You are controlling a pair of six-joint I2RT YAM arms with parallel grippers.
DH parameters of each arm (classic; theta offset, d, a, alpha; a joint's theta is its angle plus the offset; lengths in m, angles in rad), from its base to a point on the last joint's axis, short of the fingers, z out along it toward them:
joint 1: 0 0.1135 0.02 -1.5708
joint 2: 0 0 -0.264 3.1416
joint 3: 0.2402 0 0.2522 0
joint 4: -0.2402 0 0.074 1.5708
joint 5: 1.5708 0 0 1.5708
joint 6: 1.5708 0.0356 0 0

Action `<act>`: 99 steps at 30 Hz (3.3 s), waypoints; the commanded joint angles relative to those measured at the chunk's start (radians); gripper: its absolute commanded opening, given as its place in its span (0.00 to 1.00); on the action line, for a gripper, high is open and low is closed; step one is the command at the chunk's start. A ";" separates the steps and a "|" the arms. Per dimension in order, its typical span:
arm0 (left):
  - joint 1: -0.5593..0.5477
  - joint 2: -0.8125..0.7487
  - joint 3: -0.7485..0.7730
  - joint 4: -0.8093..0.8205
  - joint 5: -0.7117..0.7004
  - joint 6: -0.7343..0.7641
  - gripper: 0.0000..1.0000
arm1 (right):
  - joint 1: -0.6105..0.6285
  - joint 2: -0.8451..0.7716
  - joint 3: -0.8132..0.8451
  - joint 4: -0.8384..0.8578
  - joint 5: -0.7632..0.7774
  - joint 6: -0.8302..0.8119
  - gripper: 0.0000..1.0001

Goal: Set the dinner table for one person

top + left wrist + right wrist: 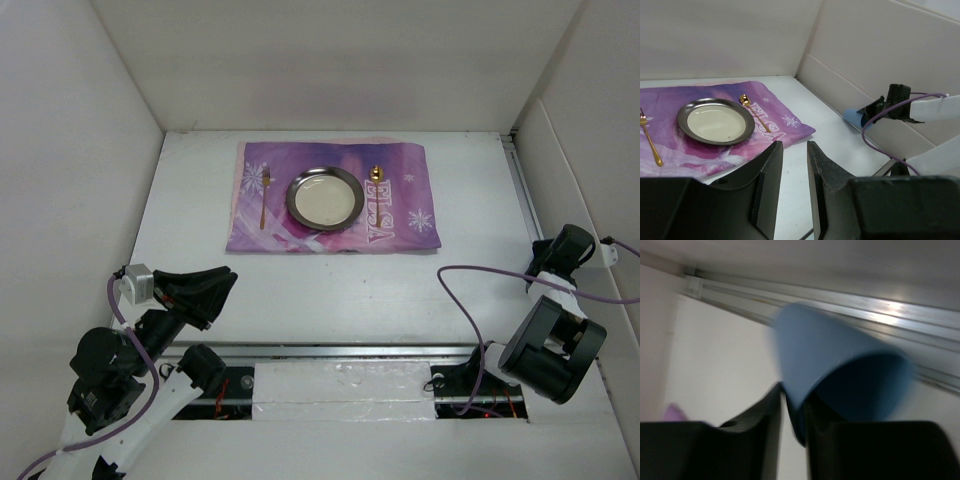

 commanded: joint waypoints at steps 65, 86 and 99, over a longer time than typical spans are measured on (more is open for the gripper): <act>0.036 0.332 0.007 0.007 -0.165 -0.030 0.21 | 0.788 1.270 2.093 -0.931 -0.197 -0.560 0.20; 0.036 0.353 0.010 0.002 -0.172 -0.032 0.21 | 0.806 1.212 2.085 -0.749 -0.205 -0.522 0.64; 0.036 0.347 0.010 0.002 -0.175 -0.033 0.21 | 0.815 1.172 2.079 -0.732 -0.213 -0.510 0.64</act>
